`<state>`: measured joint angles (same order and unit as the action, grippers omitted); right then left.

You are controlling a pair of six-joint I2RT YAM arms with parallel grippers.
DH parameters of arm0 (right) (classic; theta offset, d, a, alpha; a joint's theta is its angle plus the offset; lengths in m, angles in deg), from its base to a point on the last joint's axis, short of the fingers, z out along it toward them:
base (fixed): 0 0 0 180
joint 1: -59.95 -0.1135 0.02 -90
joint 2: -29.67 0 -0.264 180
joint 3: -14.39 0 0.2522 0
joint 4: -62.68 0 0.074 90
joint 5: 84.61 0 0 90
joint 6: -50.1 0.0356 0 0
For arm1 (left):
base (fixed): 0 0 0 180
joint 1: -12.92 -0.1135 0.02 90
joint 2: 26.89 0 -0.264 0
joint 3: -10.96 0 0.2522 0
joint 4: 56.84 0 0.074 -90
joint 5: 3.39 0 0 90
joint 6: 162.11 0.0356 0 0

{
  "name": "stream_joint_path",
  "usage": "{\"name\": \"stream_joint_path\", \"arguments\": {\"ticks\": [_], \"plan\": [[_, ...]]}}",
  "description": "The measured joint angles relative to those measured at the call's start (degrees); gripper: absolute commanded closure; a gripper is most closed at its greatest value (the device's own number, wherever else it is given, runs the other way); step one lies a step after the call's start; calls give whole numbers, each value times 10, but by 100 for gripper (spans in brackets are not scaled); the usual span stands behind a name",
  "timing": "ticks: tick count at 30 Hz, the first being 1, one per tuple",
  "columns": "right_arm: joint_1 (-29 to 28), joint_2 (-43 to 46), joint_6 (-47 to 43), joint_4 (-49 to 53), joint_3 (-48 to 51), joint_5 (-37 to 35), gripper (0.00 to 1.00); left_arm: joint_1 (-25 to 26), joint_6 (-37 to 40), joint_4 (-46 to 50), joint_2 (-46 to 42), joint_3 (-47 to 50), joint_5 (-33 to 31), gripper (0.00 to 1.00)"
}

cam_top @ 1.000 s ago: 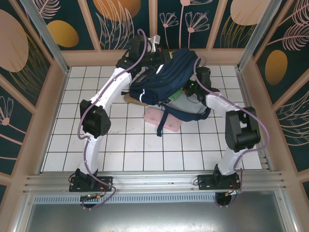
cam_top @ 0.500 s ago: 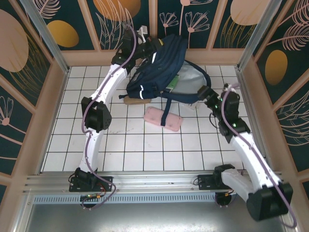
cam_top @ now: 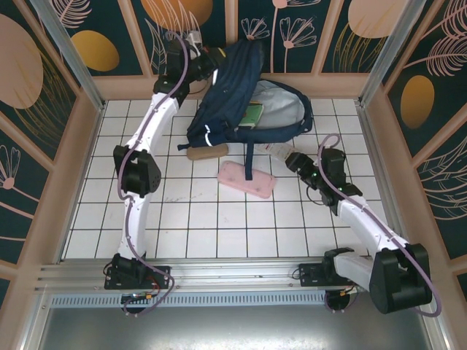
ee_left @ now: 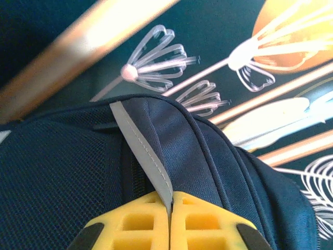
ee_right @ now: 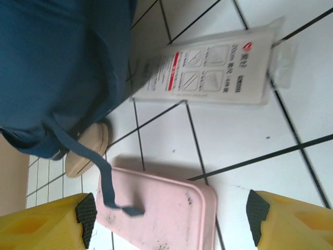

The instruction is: Pack the student bag

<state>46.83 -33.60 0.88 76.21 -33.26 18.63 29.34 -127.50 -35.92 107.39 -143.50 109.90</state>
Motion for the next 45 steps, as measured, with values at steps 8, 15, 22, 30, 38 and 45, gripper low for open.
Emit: {"name": "stream_joint_path", "arguments": {"ticks": [8, 15, 22, 30, 38, 45], "plan": [[-25, -85, -23, -13, -17, 29, 22, -45, 60, 51, -93, 50, -57, 100], [-72, -190, -72, -8, -81, 27, 17, -98, 107, 91, -156, 83, -121, 100], [-87, -269, -120, 10, -159, 2, 13, -131, 149, 148, -178, 98, -165, 100], [-117, -401, -185, 48, -294, 1, 13, -132, 168, 153, -296, 275, -130, 100], [-159, -430, -223, 70, -292, 37, 11, -127, 174, 89, -489, 524, -114, 100], [-197, -413, -240, 66, -258, 24, 11, -122, 153, 34, -525, 614, -84, 100]]}}
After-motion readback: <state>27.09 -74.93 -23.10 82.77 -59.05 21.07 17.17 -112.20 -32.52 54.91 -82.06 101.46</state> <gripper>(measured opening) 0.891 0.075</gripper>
